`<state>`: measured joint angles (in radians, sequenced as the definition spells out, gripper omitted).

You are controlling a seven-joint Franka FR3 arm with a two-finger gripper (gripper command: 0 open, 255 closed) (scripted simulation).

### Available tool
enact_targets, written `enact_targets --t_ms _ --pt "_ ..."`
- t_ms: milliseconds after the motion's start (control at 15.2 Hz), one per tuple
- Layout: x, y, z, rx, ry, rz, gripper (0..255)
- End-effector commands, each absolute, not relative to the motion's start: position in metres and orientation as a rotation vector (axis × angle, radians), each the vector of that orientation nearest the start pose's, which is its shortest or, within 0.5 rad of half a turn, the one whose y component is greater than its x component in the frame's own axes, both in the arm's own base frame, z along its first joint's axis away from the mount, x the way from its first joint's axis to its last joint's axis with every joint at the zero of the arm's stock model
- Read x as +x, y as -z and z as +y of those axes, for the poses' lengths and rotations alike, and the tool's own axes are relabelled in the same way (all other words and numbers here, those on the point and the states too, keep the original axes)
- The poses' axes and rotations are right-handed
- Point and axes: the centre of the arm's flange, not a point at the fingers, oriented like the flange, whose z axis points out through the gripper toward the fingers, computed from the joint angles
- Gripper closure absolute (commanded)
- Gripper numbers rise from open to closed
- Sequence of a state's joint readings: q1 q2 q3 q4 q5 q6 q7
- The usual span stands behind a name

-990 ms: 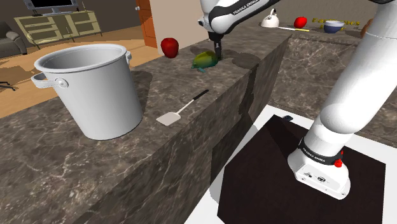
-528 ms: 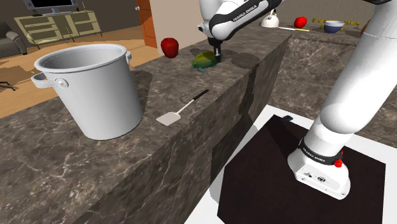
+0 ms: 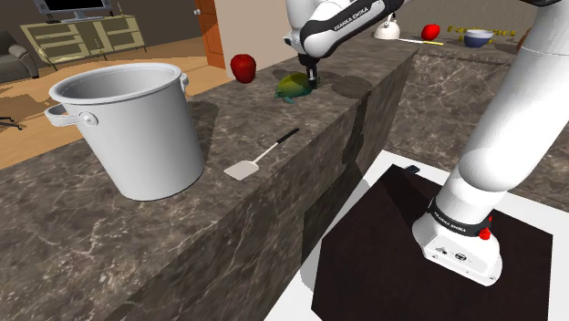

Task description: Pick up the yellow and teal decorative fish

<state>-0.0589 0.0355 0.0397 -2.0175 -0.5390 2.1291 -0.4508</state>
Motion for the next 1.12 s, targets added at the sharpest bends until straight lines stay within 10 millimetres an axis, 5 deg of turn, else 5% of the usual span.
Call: enact_targets --t_ms 0,1056 --pt "0.571 -0.451 -0.033 -3.387 -0.067 -1.249 255" --pt "0.571 -0.526 -0.033 -3.387 -0.067 -1.249 255"
